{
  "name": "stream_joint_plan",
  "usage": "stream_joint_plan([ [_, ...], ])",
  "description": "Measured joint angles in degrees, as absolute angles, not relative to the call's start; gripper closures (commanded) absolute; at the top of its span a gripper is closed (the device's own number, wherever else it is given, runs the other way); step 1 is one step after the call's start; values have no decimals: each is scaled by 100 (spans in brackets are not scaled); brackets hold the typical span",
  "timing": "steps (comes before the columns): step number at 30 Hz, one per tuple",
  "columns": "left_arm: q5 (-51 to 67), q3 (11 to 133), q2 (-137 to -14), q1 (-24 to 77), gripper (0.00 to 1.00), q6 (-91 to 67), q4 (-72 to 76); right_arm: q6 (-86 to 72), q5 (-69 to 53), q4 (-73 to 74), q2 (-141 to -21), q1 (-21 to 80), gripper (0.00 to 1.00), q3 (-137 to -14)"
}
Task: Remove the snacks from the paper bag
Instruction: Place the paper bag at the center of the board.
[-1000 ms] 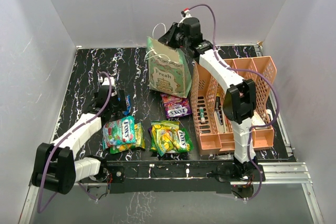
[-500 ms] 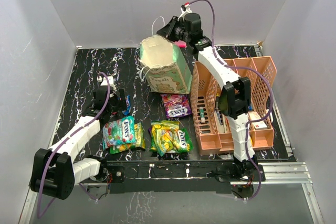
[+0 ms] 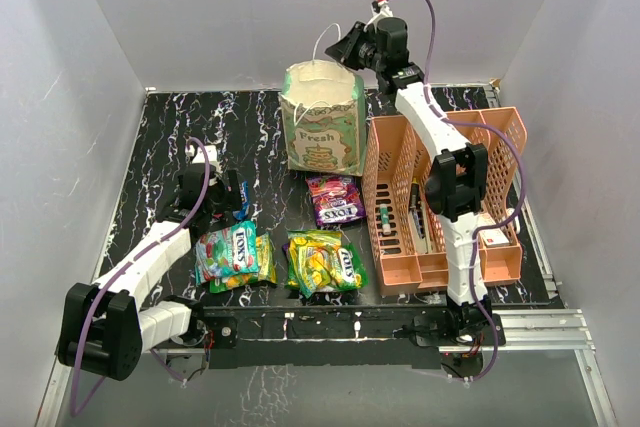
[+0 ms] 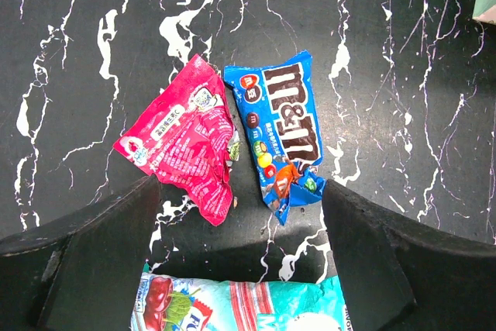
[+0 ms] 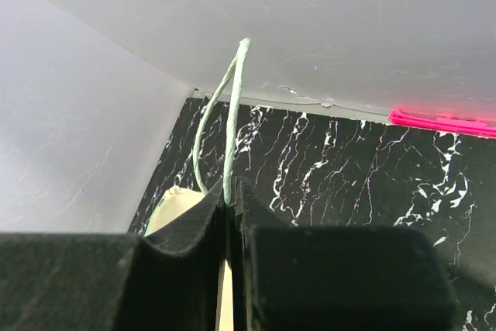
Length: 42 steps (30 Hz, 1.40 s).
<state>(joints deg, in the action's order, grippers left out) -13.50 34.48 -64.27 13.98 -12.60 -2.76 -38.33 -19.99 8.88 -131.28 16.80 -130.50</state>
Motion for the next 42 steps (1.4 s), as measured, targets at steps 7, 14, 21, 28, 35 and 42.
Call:
stream_joint_plan([
  [7, -1282, 3395, -6427, 1398, 16, -1260, -228, -3573, -2539, 676, -13183, 1710, 93, -13052],
  [14, -1256, 3393, -6427, 1398, 16, -1260, -215, -3710, -3284, -32, -13531, 1820, 92, -13246],
  [21, -1253, 3385, -6427, 1398, 15, -1260, -215, -3776, -3450, -279, -13662, 2115, 92, -13264],
  [28, -1216, 3380, -6429, 1398, 15, -1260, -215, -3763, -3444, -364, -13664, 2053, 92, -13266],
  [35, -1135, 3378, -6427, 1398, 9, -1260, -213, -3756, -3354, -344, -13664, 1719, 75, -13264],
  [42, -1107, 3378, -6425, 1398, 2, -1216, -189, -3592, -2985, 298, -13664, 1669, 44, -13323],
])
